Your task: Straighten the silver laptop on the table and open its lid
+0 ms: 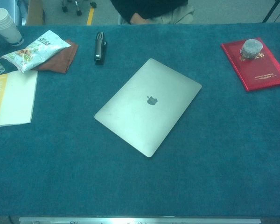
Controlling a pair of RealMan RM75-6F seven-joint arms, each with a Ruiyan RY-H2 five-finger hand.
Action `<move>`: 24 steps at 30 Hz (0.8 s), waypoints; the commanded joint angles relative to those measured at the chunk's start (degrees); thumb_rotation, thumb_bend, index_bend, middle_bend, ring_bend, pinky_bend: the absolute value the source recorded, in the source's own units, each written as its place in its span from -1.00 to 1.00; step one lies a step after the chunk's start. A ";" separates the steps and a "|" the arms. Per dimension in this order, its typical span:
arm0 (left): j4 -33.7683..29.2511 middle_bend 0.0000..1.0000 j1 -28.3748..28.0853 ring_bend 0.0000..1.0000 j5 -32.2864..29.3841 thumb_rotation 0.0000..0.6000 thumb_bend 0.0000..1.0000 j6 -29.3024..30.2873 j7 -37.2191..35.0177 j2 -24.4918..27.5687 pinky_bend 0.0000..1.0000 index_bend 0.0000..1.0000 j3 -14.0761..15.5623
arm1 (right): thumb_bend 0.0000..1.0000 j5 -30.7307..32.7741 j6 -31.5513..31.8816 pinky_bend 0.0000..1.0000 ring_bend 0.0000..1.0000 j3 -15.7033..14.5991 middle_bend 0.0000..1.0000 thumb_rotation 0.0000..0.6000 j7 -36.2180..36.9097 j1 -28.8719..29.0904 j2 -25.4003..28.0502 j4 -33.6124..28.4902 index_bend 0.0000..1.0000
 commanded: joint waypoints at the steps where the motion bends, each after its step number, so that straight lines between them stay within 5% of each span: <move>1: 0.07 -0.44 0.02 -0.67 -0.02 1.00 -0.45 -0.15 0.12 -0.04 -0.67 -0.40 0.12 | -1.00 -0.01 0.07 -0.85 -1.00 -0.04 -0.90 1.00 -0.04 -0.07 0.00 -0.01 -1.00; 24: -0.35 -0.45 -0.36 -0.67 0.84 1.00 -0.45 -1.30 -0.66 0.91 -0.67 -0.40 0.81 | -1.00 -3.93 -5.01 -0.85 -1.00 -0.30 -0.90 1.00 -2.28 4.31 0.24 -0.61 -1.00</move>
